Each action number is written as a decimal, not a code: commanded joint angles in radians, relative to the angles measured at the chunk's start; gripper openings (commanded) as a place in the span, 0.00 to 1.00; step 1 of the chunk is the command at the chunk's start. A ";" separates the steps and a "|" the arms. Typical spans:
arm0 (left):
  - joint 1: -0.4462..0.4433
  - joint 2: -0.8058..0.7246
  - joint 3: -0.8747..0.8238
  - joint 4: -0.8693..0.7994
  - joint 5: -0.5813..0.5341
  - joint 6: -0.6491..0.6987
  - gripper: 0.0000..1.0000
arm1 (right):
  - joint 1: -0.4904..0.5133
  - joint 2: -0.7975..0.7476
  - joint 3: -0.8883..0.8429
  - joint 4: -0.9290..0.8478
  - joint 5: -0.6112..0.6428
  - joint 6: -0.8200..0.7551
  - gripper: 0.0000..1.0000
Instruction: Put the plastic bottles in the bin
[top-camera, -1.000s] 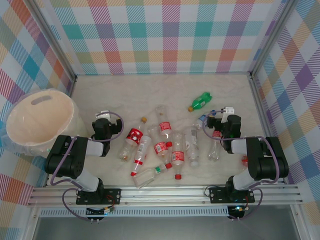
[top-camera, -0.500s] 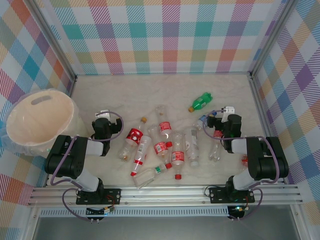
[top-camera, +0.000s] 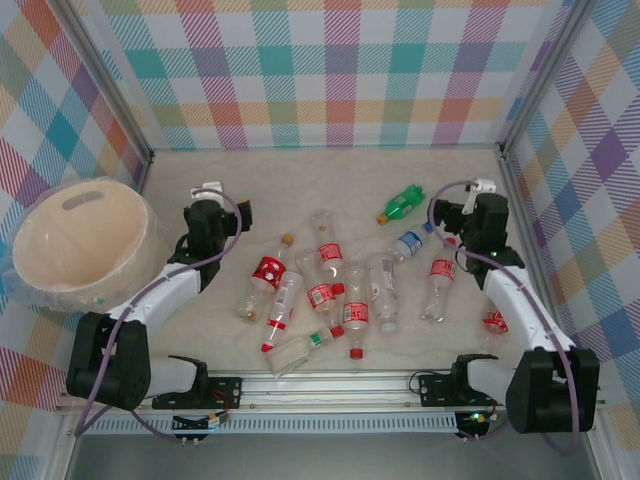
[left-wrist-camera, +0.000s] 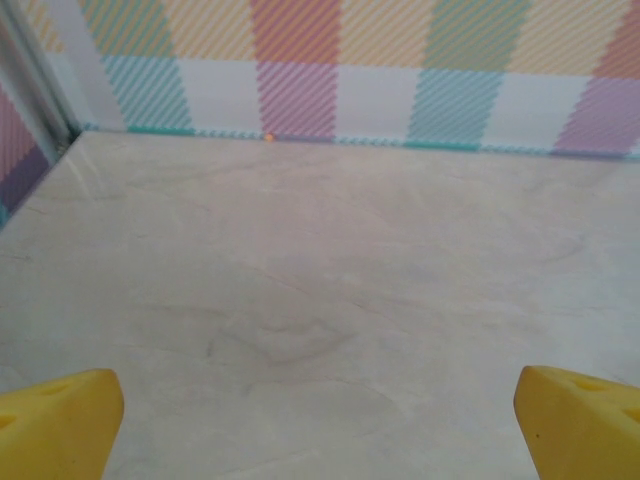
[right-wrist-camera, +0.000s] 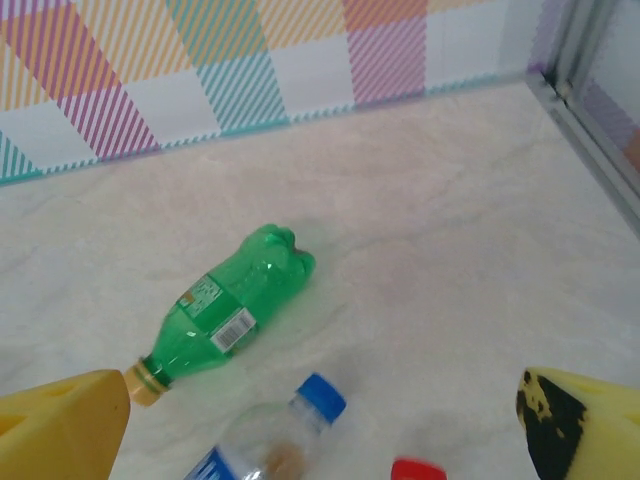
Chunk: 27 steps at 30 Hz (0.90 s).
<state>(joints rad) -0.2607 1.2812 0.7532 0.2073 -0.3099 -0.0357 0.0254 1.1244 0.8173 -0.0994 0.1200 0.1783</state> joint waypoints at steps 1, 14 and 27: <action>-0.066 -0.037 0.114 -0.371 -0.045 -0.106 1.00 | -0.006 0.028 0.097 -0.545 0.011 0.122 0.99; -0.417 -0.070 0.305 -0.630 0.267 -0.412 0.99 | -0.026 0.199 0.051 -0.631 -0.142 0.213 0.89; -0.524 0.088 0.442 -0.590 0.434 -0.388 0.98 | -0.039 0.332 0.002 -0.510 -0.150 0.237 0.83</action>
<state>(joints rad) -0.7628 1.3384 1.1416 -0.3897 0.0532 -0.4301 -0.0029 1.4570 0.8249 -0.6361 -0.0055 0.3996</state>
